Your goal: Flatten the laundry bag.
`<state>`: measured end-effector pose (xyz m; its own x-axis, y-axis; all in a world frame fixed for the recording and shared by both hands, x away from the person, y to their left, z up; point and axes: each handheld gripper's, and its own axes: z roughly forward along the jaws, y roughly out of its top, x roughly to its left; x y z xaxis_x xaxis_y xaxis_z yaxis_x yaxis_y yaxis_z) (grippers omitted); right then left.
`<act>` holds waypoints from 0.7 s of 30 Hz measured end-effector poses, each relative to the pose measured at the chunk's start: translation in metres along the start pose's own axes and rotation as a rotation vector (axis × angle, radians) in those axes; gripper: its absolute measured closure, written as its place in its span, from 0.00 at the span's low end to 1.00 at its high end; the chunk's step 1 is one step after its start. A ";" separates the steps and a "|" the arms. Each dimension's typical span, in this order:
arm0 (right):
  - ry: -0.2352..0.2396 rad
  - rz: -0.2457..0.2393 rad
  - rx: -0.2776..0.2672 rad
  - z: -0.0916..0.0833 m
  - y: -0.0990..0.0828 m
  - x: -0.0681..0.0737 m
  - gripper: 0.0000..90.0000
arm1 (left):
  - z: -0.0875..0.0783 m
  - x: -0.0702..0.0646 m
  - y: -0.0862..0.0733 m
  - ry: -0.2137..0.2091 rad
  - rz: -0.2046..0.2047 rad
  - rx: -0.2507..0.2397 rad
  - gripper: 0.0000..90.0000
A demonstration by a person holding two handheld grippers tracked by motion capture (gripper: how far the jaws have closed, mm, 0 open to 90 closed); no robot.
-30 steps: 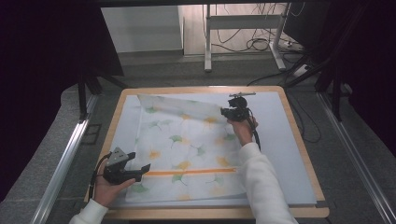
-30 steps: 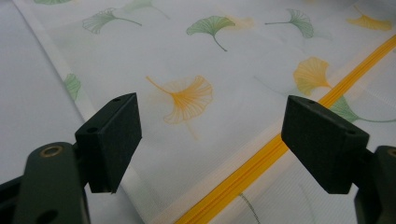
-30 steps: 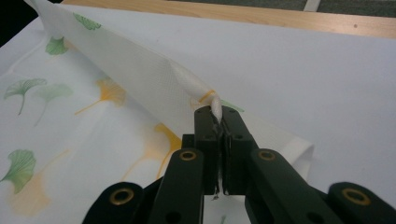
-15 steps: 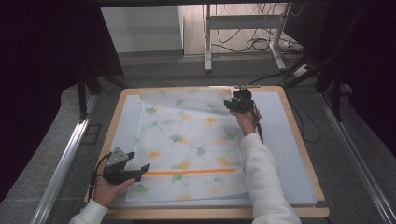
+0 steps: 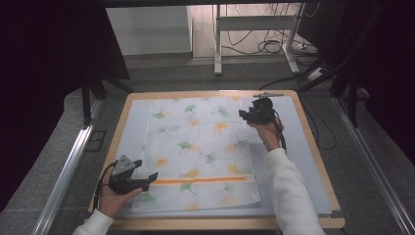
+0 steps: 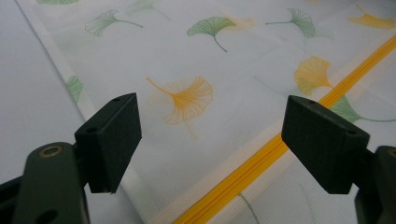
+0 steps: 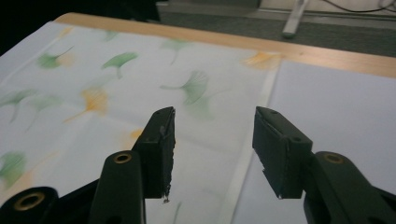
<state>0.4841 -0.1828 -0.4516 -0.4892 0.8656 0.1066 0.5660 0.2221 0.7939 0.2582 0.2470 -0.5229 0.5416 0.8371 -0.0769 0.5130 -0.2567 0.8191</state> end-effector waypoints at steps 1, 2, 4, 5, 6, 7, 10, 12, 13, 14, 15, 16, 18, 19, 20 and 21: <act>0.027 -0.012 0.005 -0.004 -0.003 0.002 0.54 | 0.000 0.001 0.000 -0.003 -0.005 -0.003 0.22; 0.045 -0.025 0.014 -0.008 -0.007 0.005 0.53 | -0.001 0.001 0.001 -0.004 -0.008 -0.007 0.22; 0.090 -0.069 0.041 -0.021 -0.021 0.015 0.52 | -0.001 0.002 0.001 -0.004 -0.015 -0.014 0.22; 0.090 -0.069 0.041 -0.021 -0.021 0.015 0.52 | -0.001 0.002 0.001 -0.003 -0.017 -0.014 0.22; 0.100 -0.084 0.050 -0.026 -0.026 0.018 0.52 | -0.001 0.002 0.001 -0.001 -0.017 -0.013 0.22; 0.111 -0.098 0.052 -0.031 -0.030 0.021 0.52 | -0.001 0.003 0.001 0.001 -0.015 -0.011 0.22; 0.146 -0.111 0.049 -0.046 -0.044 0.027 0.52 | 0.000 0.002 0.001 0.009 -0.017 -0.008 0.22; 0.167 -0.118 0.054 -0.053 -0.056 0.031 0.53 | 0.000 0.001 0.002 0.011 -0.012 -0.006 0.22; 0.176 -0.121 0.055 -0.057 -0.063 0.033 0.53 | 0.001 0.000 0.003 0.012 -0.008 -0.008 0.22; 0.199 -0.135 0.065 -0.064 -0.075 0.037 0.54 | 0.001 -0.001 0.004 0.012 -0.010 -0.010 0.23; 0.199 -0.135 0.065 -0.064 -0.075 0.037 0.54 | 0.002 -0.001 0.004 0.012 -0.008 -0.008 0.23; 0.205 -0.136 0.068 -0.068 -0.081 0.039 0.54 | 0.002 -0.002 0.005 0.014 -0.005 -0.007 0.23; 0.224 -0.138 0.065 -0.074 -0.094 0.040 0.55 | 0.003 -0.005 0.005 0.016 -0.002 -0.003 0.23; 0.236 -0.129 0.064 -0.076 -0.100 0.040 0.57 | 0.003 -0.006 0.005 0.019 0.001 -0.004 0.23; 0.251 -0.138 0.072 -0.078 -0.106 0.041 0.58 | 0.003 -0.007 0.005 0.020 0.004 -0.003 0.23; 0.260 -0.150 0.077 -0.080 -0.110 0.042 0.59 | 0.002 -0.008 0.005 0.021 0.005 -0.006 0.23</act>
<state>0.3483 -0.2066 -0.4866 -0.7186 0.6792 0.1492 0.5185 0.3802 0.7659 0.2582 0.2378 -0.5192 0.5300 0.8458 -0.0604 0.5064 -0.2586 0.8226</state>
